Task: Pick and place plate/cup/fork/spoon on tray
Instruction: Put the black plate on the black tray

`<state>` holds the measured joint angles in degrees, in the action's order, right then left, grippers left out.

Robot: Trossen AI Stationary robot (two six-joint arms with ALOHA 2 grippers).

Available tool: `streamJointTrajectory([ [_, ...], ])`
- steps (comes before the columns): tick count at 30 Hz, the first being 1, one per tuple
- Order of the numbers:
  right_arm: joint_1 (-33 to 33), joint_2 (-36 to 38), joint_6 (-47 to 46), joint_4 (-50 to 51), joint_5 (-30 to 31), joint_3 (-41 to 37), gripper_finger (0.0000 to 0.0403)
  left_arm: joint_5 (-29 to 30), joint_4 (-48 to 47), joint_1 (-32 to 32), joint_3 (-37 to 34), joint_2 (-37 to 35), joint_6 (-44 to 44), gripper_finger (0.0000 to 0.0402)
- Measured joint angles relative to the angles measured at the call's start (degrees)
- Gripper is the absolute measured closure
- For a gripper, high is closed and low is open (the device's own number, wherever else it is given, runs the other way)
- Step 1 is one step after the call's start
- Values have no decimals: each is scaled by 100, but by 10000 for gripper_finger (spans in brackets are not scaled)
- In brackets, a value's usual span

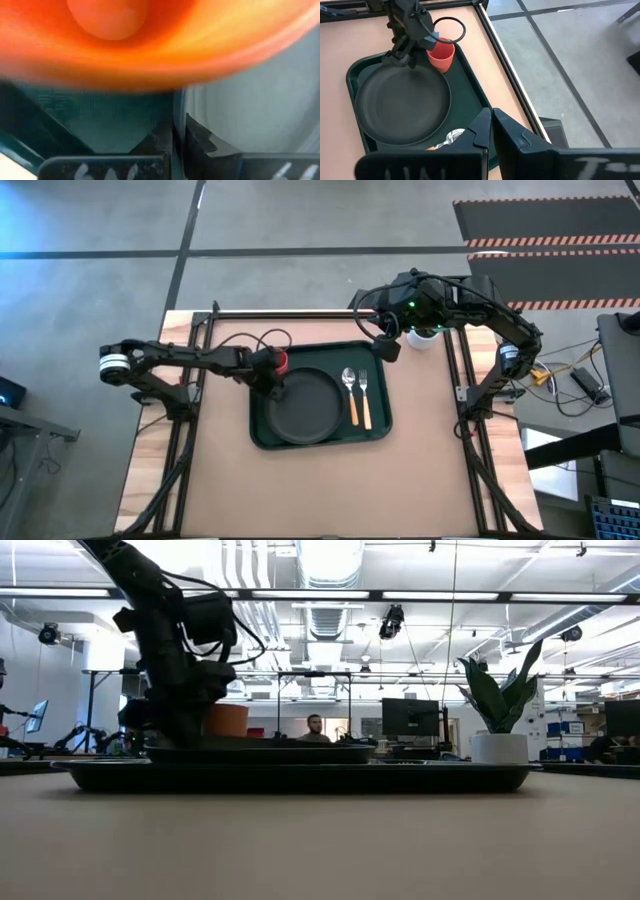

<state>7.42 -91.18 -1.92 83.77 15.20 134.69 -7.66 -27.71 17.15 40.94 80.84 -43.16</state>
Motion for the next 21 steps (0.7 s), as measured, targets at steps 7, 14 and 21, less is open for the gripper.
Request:
streamJointTrajectory([
  [7, 0, 0, 50, 0, 0, 0, 394, 7, -7, -9, 196, 2, 259, 359],
  [14, 0, 0, 86, 17, -2, 0, 394, -7, 23, -7, 296, -20, 225, 309],
  [21, 11, 0, -71, 281, -2, -1, 394, -681, 16, -7, 501, -39, 161, 289],
])
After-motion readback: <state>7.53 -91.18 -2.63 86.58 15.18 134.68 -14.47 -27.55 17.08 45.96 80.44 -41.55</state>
